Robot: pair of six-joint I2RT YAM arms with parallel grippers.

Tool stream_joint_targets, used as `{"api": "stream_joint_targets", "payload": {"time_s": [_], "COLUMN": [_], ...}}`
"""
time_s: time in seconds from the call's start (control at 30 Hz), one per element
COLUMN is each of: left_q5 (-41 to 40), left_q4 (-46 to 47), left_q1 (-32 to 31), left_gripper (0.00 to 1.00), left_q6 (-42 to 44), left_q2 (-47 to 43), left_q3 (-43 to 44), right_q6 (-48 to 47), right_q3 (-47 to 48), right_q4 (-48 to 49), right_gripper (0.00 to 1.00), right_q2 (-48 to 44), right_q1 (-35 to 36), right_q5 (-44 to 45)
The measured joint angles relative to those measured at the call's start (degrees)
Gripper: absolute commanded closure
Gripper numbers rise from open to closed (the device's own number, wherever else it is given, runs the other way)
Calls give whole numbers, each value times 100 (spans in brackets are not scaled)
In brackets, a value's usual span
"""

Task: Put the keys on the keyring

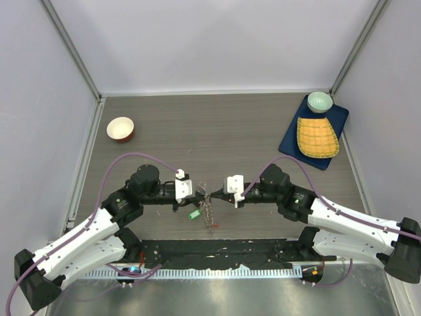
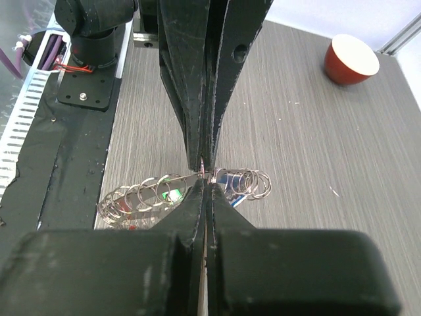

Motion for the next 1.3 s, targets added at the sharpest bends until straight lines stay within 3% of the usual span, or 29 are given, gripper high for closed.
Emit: {"api": "stream_joint_targets", "payload": {"time_s": [1.3], "left_q5": [7], "left_q4": [0], "left_q1": [0], "left_gripper": [100], "left_q6": [-4], "left_q2": [-2], "left_q3": [0], "right_q6": [-42], "right_q3": [0], "right_q4": [-107], "right_gripper": [99], "right_q2": [0], "right_q1": [0], "right_q5": [-76]}}
